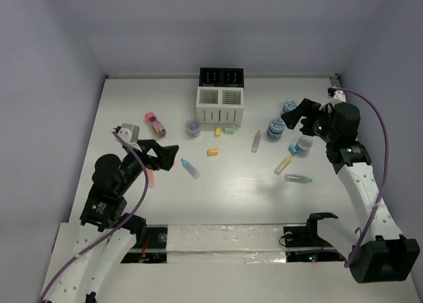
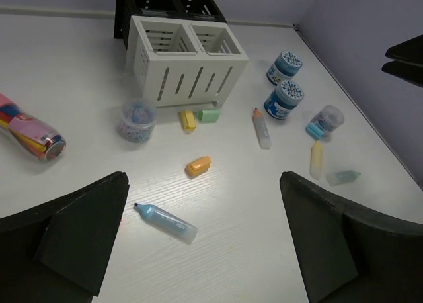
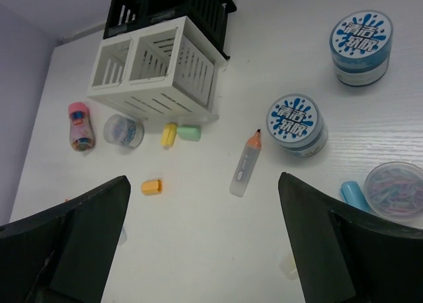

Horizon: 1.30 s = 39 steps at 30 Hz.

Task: Sort the stationery into containers
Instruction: Pick up the stationery from the center of the board.

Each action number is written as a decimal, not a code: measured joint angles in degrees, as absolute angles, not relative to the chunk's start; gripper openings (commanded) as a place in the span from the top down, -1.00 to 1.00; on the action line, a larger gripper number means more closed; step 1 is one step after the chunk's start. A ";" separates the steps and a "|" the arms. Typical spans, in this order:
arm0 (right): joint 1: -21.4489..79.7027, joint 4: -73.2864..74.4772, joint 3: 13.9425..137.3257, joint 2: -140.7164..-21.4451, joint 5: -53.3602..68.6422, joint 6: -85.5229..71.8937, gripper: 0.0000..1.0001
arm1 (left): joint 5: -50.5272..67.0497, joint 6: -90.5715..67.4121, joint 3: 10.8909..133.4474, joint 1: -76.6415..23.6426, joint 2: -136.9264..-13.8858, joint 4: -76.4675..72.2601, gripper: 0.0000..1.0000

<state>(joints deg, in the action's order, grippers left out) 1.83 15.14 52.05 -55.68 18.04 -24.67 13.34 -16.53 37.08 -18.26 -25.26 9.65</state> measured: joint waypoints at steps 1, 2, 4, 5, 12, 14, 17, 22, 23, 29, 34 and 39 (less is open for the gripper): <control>1.83 15.14 52.18 -55.94 17.61 -24.38 -1.00 | 13.43 -16.56 37.08 -18.26 -25.26 9.67 -0.98; 1.83 15.42 52.40 -56.36 16.99 -24.10 -1.00 | 13.47 -16.53 37.08 -18.26 -25.23 9.67 -0.98; 1.85 15.86 52.88 -57.82 16.01 -23.64 -1.00 | 13.54 -16.53 37.08 -18.26 -25.15 9.67 -0.98; 1.85 15.97 53.15 -58.94 15.35 -23.44 -1.00 | 13.56 -16.53 37.08 -18.26 -24.95 9.67 -0.98; 5.87 16.95 55.48 -71.11 6.46 -21.15 -1.00 | 13.93 -16.38 37.08 -18.26 -23.51 9.43 -0.98; 7.64 17.41 56.29 -73.93 3.38 -20.40 -1.00 | 13.96 -16.40 37.08 -18.26 -23.20 9.41 -0.98; 9.78 18.02 58.78 -78.46 -0.64 -19.20 -1.00 | 13.96 -16.40 37.08 -18.26 -22.63 9.34 -0.98; 11.55 18.11 62.13 -84.49 -6.57 -18.09 -1.00 | 14.00 -16.40 37.08 -18.26 -22.20 9.28 -0.98; 11.68 18.09 62.37 -85.47 -7.66 -17.89 -1.00 | 14.00 -16.40 37.08 -18.26 -22.20 9.28 -0.98; 11.70 18.85 65.63 -92.09 -10.41 -17.04 -1.00 | 14.20 -16.38 37.08 -18.26 -22.00 9.28 -0.98; 11.70 18.81 66.54 -95.81 -9.54 -16.62 -1.00 | 14.39 -16.40 37.08 -18.26 -21.89 9.28 -0.98; 11.70 18.83 68.07 -98.98 -9.61 -16.45 -0.95 | 14.41 -16.40 37.08 -18.26 -21.89 9.28 -0.98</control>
